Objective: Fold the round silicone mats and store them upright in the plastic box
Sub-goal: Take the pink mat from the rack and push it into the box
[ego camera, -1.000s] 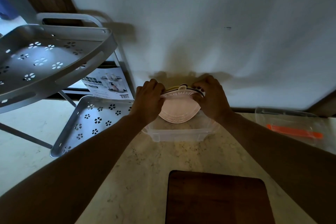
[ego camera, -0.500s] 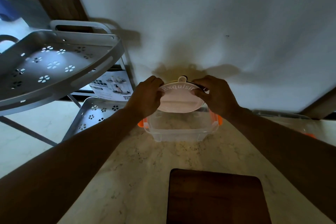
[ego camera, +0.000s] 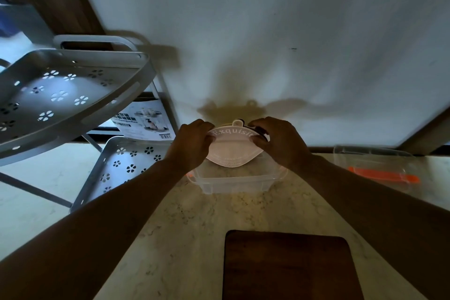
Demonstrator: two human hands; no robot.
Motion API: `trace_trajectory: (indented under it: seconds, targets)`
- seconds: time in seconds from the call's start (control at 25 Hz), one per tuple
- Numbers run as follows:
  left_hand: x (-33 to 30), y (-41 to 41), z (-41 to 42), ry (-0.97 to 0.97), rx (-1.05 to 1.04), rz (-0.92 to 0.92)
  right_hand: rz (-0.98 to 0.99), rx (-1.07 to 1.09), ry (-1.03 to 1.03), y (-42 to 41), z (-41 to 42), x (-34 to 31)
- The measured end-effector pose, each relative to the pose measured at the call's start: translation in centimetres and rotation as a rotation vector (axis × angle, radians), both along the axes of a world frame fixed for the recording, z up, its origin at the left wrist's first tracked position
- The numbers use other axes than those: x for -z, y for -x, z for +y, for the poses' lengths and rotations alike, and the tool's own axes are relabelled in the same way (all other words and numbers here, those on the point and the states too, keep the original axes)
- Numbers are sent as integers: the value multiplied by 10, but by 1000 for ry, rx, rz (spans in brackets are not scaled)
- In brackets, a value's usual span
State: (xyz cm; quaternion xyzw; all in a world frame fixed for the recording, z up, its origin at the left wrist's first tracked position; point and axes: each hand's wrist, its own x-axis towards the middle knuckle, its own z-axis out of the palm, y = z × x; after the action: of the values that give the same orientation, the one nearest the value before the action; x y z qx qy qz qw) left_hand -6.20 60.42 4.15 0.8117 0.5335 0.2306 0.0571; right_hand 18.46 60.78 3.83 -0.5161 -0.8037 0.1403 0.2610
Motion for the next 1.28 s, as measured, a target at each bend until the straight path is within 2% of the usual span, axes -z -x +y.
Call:
trace_trajectory:
  seconds: [0.16, 0.28, 0.44, 0.52, 0.64, 0.84, 1.0, 1.16, 1.28]
  targets:
    - [-1, 1, 0, 21, -5, -39, 10, -17, 52, 0, 3, -4]
    - [-10, -1, 1, 43, -17, -75, 28, 4, 4, -1, 6, -13]
    - [-18, 4, 2, -36, -19, -146, 152, 30, -60, -3, 4, -18]
    - [-15, 6, 2, -21, -20, -113, 143, 15, -57, -1, 2, -14]
    - [-2, 1, -2, 106, -31, -18, 40, -24, 10, 5, 3, -10]
    - [-2, 9, 3, 1, -75, -91, 90, -38, -15, 2, 12, -21]
    - [-2, 3, 0, 47, -18, 46, -12, -55, 17, 6, 5, -12]
    - [-9, 12, 8, -19, -23, 19, 42, -32, -69, 4, 6, -13]
    - [-3, 4, 2, 29, -33, 72, -41, -44, -24, 7, 1, -5]
